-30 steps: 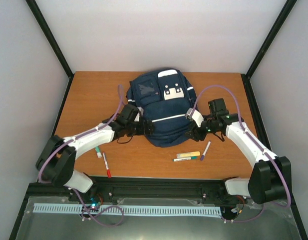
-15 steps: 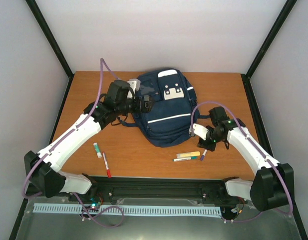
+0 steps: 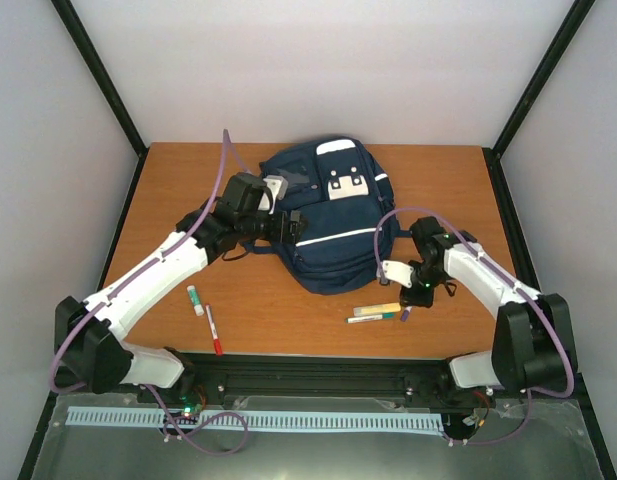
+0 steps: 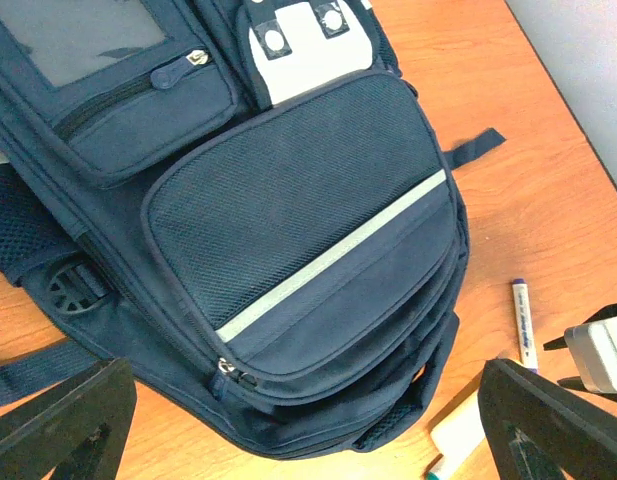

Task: Pack the student bag
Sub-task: Pick up the stationery from the center of the board.

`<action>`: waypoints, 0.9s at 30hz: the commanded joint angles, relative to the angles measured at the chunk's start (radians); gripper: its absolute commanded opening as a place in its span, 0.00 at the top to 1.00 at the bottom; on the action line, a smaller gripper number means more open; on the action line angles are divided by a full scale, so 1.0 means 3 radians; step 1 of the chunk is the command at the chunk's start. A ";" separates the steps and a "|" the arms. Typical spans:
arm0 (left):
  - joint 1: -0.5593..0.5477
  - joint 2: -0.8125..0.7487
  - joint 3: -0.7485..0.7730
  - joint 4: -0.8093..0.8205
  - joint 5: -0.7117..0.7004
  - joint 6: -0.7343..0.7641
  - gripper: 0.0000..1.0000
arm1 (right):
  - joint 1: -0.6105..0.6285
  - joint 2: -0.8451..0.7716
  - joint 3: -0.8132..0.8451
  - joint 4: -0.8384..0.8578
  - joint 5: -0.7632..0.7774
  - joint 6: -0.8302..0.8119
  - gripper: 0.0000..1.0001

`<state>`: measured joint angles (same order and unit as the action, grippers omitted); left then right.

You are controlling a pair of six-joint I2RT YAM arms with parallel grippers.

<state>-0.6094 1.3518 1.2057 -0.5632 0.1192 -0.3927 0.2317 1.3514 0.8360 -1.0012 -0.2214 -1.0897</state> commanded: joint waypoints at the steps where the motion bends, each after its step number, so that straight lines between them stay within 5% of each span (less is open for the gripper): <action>1: 0.0031 -0.0118 0.0077 -0.0089 -0.0161 0.0094 0.03 | 0.0167 0.0140 0.0205 0.0035 -0.0237 0.0104 0.70; 13: 0.0102 -0.0182 0.0077 -0.0123 -0.0131 0.0038 0.03 | 0.0676 0.0468 0.0173 0.0332 0.0111 0.0372 0.68; 27: 0.0172 -0.0185 0.0067 -0.0135 -0.0104 -0.0009 0.03 | 0.0817 0.0616 0.0085 0.0443 0.0295 0.0443 0.60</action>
<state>-0.5682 1.3190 1.2057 -0.5941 0.0853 -0.3889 0.4629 1.5326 0.8772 -0.8810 -0.1558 -0.9638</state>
